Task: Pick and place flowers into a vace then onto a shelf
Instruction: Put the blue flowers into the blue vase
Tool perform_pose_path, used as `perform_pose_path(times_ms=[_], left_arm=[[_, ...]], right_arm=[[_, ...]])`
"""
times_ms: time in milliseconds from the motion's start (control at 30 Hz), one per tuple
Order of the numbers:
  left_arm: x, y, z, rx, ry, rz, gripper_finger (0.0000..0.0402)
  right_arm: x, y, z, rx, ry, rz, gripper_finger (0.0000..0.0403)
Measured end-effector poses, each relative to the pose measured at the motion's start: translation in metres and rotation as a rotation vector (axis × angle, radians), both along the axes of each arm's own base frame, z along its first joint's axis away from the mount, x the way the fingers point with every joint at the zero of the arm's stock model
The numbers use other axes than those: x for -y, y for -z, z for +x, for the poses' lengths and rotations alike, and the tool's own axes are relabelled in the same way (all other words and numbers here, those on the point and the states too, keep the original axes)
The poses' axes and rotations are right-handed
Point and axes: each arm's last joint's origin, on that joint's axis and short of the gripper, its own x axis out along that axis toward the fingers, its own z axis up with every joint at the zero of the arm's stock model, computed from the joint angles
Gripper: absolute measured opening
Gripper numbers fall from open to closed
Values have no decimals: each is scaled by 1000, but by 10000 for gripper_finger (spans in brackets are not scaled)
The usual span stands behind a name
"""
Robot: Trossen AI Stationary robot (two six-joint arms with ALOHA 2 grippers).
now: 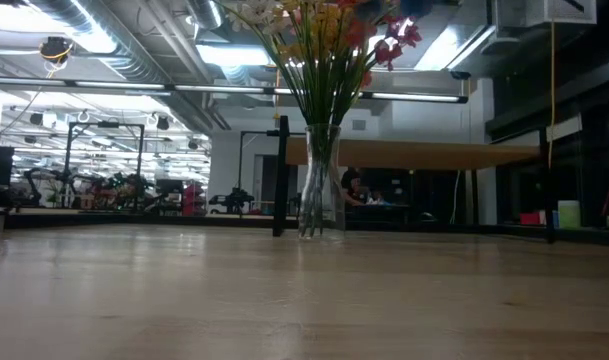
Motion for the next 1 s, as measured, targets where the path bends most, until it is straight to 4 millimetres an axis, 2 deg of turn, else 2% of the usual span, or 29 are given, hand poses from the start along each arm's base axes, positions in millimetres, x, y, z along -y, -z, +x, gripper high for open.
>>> perform_pose_path(times_ms=[367, 733, 1000], left_arm=[[-24, 0, 15, -10, -51, -10, 17], [-37, 0, 23, -9, -87, -9, 17], [-45, -1, 28, -11, -80, 27, 17]], right_arm=[[2, -23, -6, 93, 12, -40, 0], [3, -41, -10, 181, -3, -26, 0], [0, -54, -5, 240, -38, -32, 0]])
